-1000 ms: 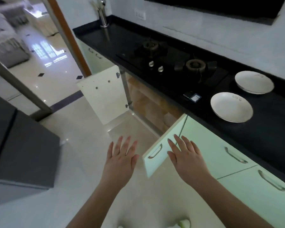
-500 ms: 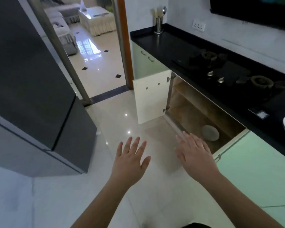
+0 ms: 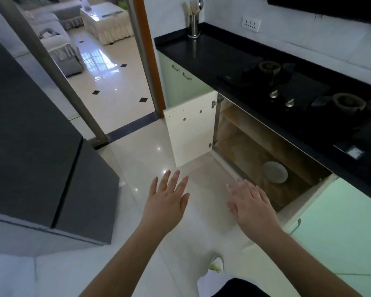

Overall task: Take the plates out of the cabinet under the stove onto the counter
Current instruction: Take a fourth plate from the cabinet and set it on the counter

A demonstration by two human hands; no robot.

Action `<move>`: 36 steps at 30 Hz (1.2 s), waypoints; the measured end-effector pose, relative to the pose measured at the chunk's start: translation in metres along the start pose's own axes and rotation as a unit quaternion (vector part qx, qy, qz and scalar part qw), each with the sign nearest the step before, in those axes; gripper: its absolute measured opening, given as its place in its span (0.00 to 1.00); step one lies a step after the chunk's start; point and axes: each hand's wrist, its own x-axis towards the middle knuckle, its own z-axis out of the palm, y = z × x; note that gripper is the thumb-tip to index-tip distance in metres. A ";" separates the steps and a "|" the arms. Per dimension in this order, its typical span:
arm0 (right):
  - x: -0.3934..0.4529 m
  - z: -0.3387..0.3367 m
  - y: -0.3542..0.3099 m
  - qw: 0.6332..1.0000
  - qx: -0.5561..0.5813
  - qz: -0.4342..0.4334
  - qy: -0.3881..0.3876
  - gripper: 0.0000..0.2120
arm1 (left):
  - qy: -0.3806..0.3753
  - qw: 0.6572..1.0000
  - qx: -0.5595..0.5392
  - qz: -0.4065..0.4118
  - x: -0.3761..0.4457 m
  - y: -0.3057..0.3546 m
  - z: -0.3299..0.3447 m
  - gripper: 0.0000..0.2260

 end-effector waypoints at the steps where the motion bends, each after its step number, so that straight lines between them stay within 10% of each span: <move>1: 0.010 0.000 0.006 1.000 0.005 0.005 -0.007 0.44 | -0.011 1.000 0.004 0.003 0.013 0.000 -0.001 0.29; 8: 0.079 -0.016 0.057 0.997 0.033 0.067 0.002 0.29 | -0.012 0.999 0.023 0.031 0.107 0.005 -0.028 0.30; 36: 0.278 -0.041 0.075 0.934 0.113 0.338 0.018 0.29 | -0.039 0.928 0.027 0.369 0.432 -0.030 -0.019 0.32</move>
